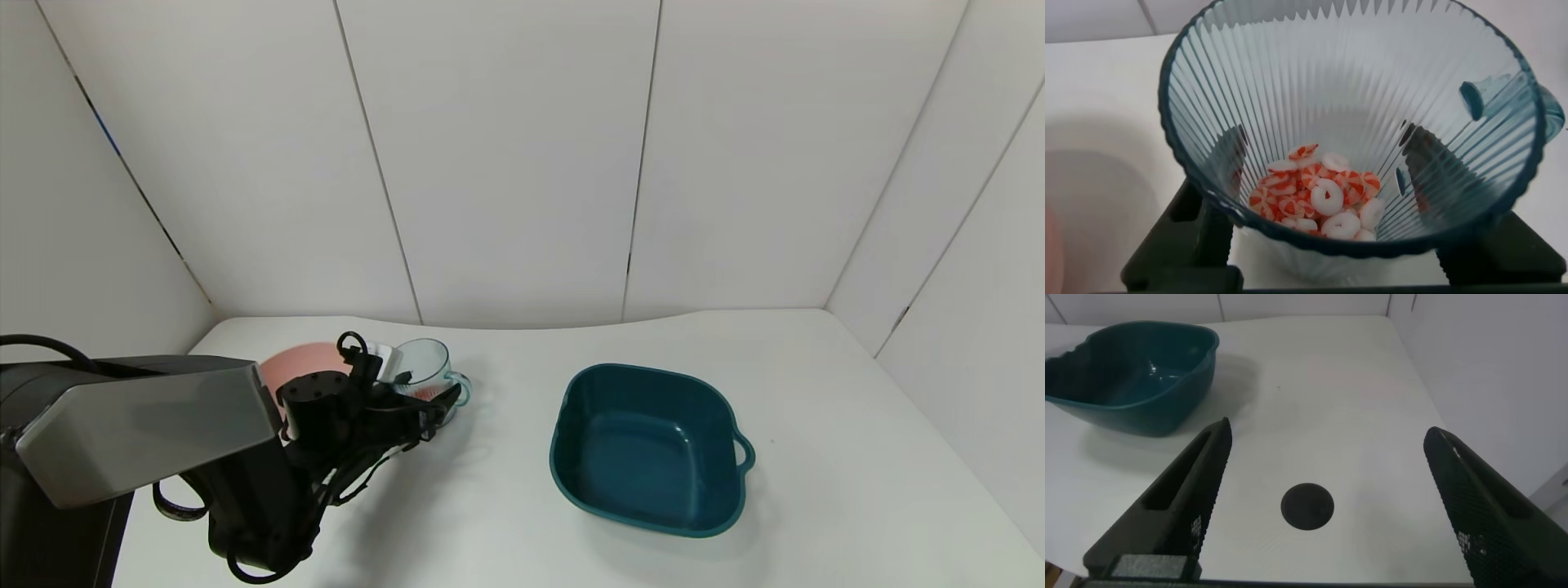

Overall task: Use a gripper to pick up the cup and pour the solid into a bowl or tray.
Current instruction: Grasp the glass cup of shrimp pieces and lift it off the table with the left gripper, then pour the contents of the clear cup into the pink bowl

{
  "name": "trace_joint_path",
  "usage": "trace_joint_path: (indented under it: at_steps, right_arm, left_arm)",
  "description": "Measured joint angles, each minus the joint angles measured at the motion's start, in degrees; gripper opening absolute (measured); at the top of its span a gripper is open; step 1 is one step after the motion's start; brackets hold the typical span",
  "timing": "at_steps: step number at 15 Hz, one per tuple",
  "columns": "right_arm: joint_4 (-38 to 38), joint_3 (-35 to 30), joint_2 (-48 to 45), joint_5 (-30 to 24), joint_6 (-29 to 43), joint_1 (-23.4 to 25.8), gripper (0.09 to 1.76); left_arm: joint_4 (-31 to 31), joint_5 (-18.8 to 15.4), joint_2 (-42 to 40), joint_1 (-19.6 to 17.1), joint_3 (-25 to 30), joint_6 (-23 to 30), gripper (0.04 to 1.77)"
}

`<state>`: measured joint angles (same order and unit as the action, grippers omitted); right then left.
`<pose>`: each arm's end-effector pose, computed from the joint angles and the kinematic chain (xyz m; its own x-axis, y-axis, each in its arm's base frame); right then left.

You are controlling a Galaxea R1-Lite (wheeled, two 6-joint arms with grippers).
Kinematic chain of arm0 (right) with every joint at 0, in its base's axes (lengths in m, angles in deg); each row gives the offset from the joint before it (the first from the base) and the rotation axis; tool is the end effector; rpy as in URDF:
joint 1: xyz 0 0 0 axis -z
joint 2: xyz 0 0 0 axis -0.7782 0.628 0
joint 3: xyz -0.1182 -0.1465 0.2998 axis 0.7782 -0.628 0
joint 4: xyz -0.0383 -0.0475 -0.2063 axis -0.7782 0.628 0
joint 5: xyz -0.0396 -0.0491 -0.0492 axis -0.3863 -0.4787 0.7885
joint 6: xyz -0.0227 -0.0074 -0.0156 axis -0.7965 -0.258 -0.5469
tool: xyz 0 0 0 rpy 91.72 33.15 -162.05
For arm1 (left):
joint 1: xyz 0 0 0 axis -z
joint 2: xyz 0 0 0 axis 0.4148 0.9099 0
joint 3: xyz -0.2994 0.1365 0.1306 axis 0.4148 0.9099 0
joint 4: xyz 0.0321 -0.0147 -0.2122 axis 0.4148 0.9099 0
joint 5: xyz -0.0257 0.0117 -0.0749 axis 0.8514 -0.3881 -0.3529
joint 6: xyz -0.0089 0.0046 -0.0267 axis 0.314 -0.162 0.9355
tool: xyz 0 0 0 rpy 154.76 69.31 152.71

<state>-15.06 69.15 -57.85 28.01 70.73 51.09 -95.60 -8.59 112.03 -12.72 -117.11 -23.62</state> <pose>-0.0440 -0.0005 0.0756 0.9999 -0.0132 0.0003 0.0132 0.9992 0.0367 0.3958 -0.0865 0.0291 0.9286 -0.3290 -0.1719 0.3330 0.9429 -0.0060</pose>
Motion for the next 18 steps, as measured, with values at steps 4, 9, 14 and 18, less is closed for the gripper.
trace_joint_path:
  at_steps: [4,9,14,18]
  right_arm:
    - [0.0,0.0,0.0,0.0,0.0,0.0,1.71]
    - [0.0,0.0,0.0,0.0,0.0,0.0,1.71]
    - [0.0,0.0,0.0,0.0,0.0,0.0,1.71]
    - [0.0,0.0,0.0,0.0,0.0,0.0,1.71]
  left_arm:
    - [0.3,0.1,-0.2,0.0,0.0,0.1,1.33]
    - [0.5,0.2,-0.4,0.0,0.1,0.1,1.33]
    - [1.2,0.3,-1.2,0.0,0.2,0.2,1.32]
    - [6.3,0.0,-5.0,0.0,0.5,0.3,1.32]
